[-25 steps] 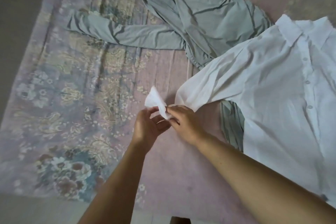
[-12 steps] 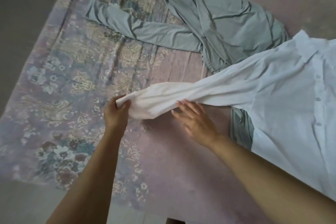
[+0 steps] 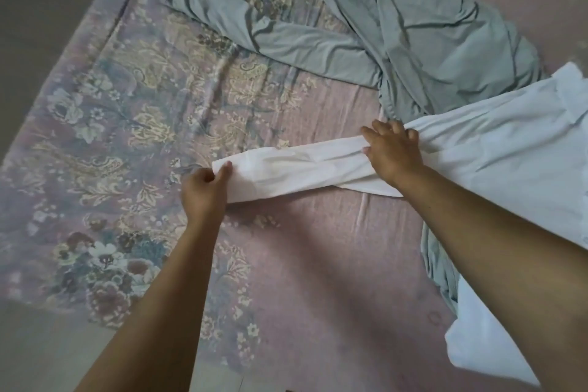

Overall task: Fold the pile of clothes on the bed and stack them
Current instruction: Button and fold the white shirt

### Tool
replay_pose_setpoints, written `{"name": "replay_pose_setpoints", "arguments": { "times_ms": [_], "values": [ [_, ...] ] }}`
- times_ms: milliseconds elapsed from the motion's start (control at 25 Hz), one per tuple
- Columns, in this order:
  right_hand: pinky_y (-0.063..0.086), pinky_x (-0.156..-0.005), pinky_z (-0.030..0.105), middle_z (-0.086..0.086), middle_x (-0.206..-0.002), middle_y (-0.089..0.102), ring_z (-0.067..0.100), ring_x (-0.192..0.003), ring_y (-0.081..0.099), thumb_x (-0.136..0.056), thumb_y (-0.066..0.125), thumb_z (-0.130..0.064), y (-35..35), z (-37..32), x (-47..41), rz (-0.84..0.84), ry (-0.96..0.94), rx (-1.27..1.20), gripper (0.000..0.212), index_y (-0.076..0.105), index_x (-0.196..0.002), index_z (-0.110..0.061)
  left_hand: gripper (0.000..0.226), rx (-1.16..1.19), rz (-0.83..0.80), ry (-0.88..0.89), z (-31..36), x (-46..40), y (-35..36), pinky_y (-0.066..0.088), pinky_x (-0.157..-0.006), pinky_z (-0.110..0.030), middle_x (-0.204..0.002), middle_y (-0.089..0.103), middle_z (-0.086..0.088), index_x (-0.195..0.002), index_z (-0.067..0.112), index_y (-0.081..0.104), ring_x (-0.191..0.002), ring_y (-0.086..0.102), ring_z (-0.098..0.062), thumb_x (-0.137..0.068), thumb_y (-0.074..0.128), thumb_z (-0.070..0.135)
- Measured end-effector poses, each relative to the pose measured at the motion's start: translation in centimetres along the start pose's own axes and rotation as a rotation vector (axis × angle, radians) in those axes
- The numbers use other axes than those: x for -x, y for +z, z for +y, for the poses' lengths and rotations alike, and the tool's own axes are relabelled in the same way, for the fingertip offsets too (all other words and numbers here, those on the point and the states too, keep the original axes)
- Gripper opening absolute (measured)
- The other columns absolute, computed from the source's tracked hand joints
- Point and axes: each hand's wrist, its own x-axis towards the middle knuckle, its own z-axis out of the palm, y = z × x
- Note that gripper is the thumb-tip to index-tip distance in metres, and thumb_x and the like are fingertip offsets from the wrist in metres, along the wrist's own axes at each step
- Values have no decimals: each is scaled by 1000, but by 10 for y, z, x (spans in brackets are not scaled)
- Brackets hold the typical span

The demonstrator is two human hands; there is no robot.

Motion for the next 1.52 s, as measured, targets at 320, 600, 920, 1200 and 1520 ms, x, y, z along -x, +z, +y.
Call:
{"name": "replay_pose_setpoints", "arguments": {
  "times_ms": [320,600,920,1200,1520],
  "values": [
    [43,-90,53,17,-111,63,38,-103,60,-57,87,-31,12,36,15,145,-372,-28,44,69,-92,-12,38,199,-116,17,-25,17,-5,47,-65,-31,-88,59,-4,-109,17,42,-76,58,-19,-85,70,26],
    [47,-78,43,7,-84,70,32,-84,64,-72,66,-25,6,28,3,267,-354,-164,15,71,-69,-12,19,158,-49,11,-16,11,-8,41,-61,-29,-64,57,1,-71,14,60,-60,51,-12,-87,68,23],
    [44,-67,41,12,-73,69,37,-71,60,-86,51,-32,-10,33,-7,337,-283,-342,32,67,-78,-5,21,557,11,42,24,10,-20,47,-56,-23,-69,57,3,-70,16,55,-60,53,-4,-90,64,13],
    [32,-94,42,11,-113,65,33,-113,49,-93,58,-28,-15,19,-40,226,-33,-269,26,64,-111,-11,32,502,-44,-76,48,-23,2,49,-65,-23,-102,60,-3,-119,11,52,-89,60,-15,-98,50,34],
    [26,-95,41,13,-115,61,32,-114,44,-98,47,-25,-8,29,-47,180,60,-77,24,61,-107,-9,32,58,-28,404,54,-54,14,41,-70,-14,-103,63,-7,-123,16,58,-90,58,-15,-91,58,14]
  ]
}}
